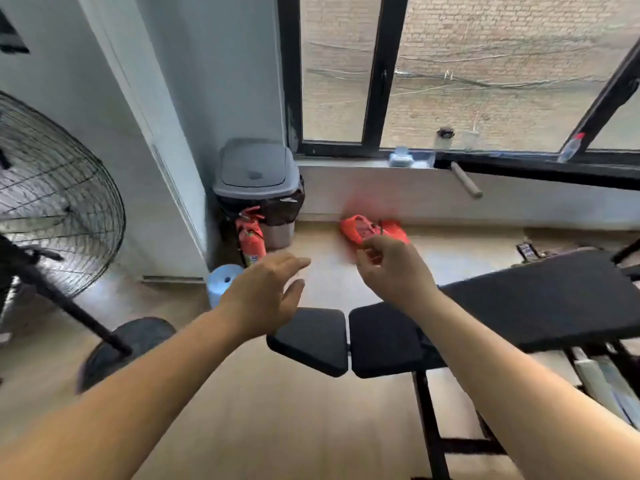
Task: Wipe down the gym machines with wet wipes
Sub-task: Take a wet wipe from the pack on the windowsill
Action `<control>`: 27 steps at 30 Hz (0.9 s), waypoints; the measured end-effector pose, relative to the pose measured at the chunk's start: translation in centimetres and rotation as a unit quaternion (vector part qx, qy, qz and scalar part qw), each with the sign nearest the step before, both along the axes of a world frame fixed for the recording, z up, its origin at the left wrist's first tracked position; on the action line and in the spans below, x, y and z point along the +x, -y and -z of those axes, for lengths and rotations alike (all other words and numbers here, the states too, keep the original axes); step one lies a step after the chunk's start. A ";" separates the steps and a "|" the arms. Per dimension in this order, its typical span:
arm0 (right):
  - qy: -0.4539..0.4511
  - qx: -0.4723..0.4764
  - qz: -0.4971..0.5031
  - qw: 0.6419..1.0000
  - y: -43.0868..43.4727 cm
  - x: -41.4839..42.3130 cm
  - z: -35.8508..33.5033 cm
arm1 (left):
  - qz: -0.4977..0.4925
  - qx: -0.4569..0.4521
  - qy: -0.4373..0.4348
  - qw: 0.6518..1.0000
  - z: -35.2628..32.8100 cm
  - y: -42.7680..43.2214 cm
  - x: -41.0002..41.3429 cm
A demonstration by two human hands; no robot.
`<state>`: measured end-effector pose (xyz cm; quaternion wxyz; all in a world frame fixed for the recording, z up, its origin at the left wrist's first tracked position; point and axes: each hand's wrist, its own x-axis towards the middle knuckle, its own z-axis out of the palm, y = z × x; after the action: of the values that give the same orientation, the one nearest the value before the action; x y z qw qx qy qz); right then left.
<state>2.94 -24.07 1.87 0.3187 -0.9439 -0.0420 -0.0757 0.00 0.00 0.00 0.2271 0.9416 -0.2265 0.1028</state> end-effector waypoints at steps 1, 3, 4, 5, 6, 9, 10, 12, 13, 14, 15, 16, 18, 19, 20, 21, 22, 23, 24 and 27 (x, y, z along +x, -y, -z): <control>-0.007 0.021 0.003 1.000 -1.3 1.4 0.7 | 0.004 0.002 -0.002 1.000 0.8 -1.6 1.7; -0.028 0.036 0.020 0.999 -3.6 4.0 1.3 | 0.003 0.012 -0.026 1.000 1.4 -4.4 5.2; -0.053 0.034 0.028 0.998 -4.7 4.9 1.3 | 0.003 0.024 -0.044 0.999 1.5 -5.4 6.9; -0.060 0.036 0.037 0.997 -5.5 6.1 1.7 | 0.013 0.030 -0.052 0.998 1.9 -6.1 8.9; -0.068 0.035 0.048 0.996 -6.1 7.2 1.7 | 0.025 0.036 -0.061 0.997 1.9 -6.3 10.7; -0.091 0.032 0.079 0.992 -6.3 11.0 2.2 | 0.053 0.038 -0.066 0.996 1.9 -5.7 16.8; -0.099 0.030 0.088 0.991 -6.1 12.4 2.3 | 0.058 0.037 -0.078 0.995 1.8 -5.1 18.7; -0.112 0.041 0.105 0.987 -5.0 15.8 2.7 | 0.082 0.024 -0.086 0.993 1.8 -4.0 22.8; -0.118 0.054 0.114 0.985 -4.3 17.7 3.1 | 0.092 0.015 -0.089 0.992 1.9 -3.3 24.7; -0.120 0.070 0.122 0.983 -3.7 19.5 3.3 | 0.100 0.003 -0.097 0.990 2.1 -2.7 26.7; -0.119 0.083 0.133 0.980 -2.9 21.6 3.8 | 0.103 -0.006 -0.103 0.989 2.4 -2.0 28.8; -0.116 0.093 0.144 0.978 -2.2 23.6 4.2 | 0.099 -0.013 -0.109 0.989 2.7 -1.4 31.0; -0.119 0.105 0.154 0.975 -0.8 27.2 4.7 | 0.089 -0.028 -0.122 0.988 3.1 -0.2 35.2; -0.122 0.108 0.163 0.973 -0.2 28.7 5.0 | 0.096 -0.032 -0.128 0.987 3.4 0.4 37.1; -0.125 0.109 0.172 0.971 0.4 30.1 5.1 | 0.105 -0.032 -0.135 0.985 3.6 1.1 39.1; -0.128 0.110 0.182 0.969 1.1 31.4 5.1 | 0.112 -0.035 -0.137 0.984 3.7 1.7 41.0; -0.130 0.113 0.193 0.966 1.6 32.7 4.9 | 0.119 -0.035 -0.144 0.982 3.6 2.2 42.8; -0.131 0.117 0.207 0.962 2.1 33.9 4.7 | 0.127 -0.037 -0.150 0.980 3.5 2.9 44.7; -0.130 0.119 0.223 0.959 2.6 35.1 4.6 | 0.135 -0.037 -0.157 0.978 3.3 3.7 46.5; -0.124 0.113 0.270 0.948 3.9 39.2 4.8 | 0.180 -0.039 -0.157 0.970 3.4 6.2 52.4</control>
<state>42.15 -27.96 -2.96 0.3936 -0.8798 0.2628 -0.0453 52.44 -6.24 -3.44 0.3113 0.8802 -0.3493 -0.0799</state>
